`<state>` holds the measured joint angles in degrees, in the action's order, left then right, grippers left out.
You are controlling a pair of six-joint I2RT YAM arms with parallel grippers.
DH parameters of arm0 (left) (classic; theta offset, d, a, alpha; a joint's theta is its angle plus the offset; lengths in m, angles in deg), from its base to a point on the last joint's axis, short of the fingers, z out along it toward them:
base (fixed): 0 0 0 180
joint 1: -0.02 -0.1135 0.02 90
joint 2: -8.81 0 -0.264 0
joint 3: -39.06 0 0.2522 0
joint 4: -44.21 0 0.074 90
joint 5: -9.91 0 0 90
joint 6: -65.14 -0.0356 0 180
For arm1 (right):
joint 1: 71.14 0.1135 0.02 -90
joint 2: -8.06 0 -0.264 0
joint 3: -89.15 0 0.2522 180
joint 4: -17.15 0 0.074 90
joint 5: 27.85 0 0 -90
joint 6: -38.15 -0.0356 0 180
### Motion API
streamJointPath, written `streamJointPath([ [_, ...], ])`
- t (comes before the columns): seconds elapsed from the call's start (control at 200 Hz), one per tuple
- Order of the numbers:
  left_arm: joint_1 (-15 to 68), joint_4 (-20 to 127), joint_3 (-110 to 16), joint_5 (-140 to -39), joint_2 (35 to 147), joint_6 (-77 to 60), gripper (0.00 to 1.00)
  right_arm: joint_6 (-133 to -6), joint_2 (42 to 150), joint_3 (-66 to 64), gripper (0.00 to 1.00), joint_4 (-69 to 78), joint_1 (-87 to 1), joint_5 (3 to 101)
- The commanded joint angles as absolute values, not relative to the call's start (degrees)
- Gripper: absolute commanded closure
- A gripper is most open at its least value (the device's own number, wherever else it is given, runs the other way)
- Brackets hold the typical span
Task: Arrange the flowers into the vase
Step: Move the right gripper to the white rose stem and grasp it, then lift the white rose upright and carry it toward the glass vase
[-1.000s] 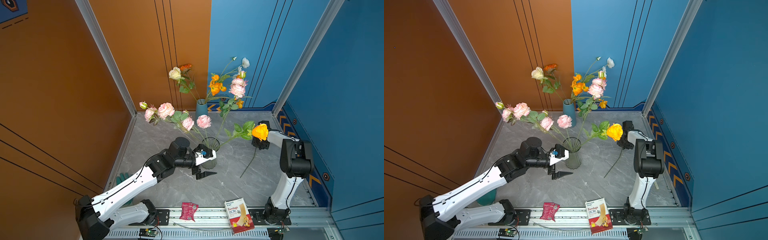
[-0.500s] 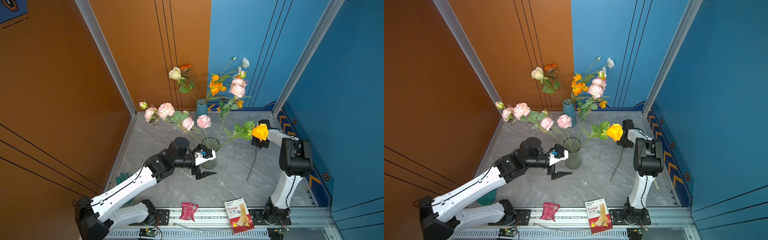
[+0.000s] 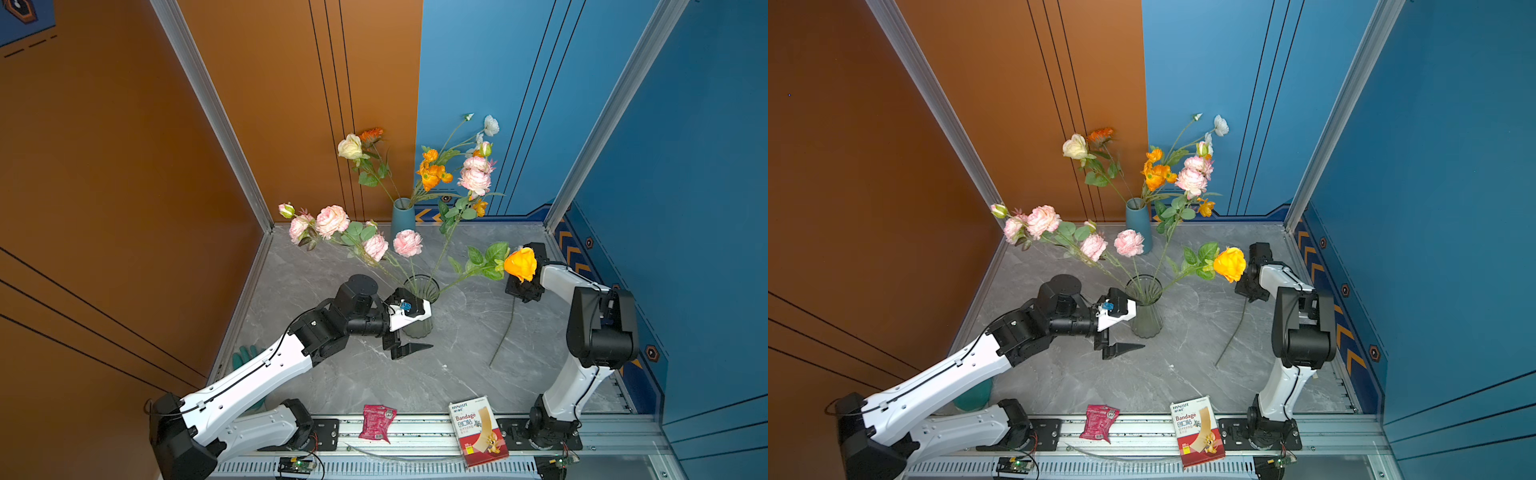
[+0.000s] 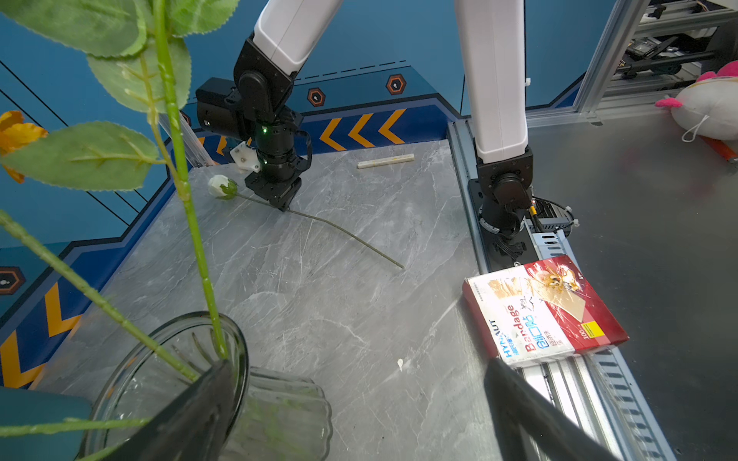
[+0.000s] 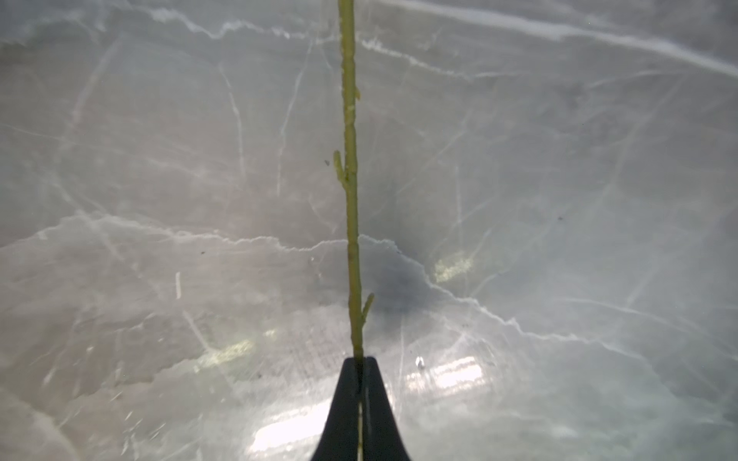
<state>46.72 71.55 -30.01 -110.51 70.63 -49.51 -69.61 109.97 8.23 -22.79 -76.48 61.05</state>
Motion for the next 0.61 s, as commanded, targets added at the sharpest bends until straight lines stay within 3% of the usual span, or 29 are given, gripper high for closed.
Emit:
streamJointPath([
  [0.0, 46.86, 72.43, -31.25, -110.06, 69.55, -50.35, 0.02, -73.41, 102.99, 9.83, 1.0, -16.93, -77.16, 59.52],
  [0.235, 46.91, 72.4, -31.21, -110.06, 69.22, -50.35, 0.02, -76.53, 91.66, 14.18, 1.0, -11.69, -77.29, 62.22],
  [0.601, 46.69, 72.47, -31.05, -109.94, 68.16, -50.75, 0.02, -76.93, 69.92, 15.57, 1.0, -8.27, -75.71, 75.37],
])
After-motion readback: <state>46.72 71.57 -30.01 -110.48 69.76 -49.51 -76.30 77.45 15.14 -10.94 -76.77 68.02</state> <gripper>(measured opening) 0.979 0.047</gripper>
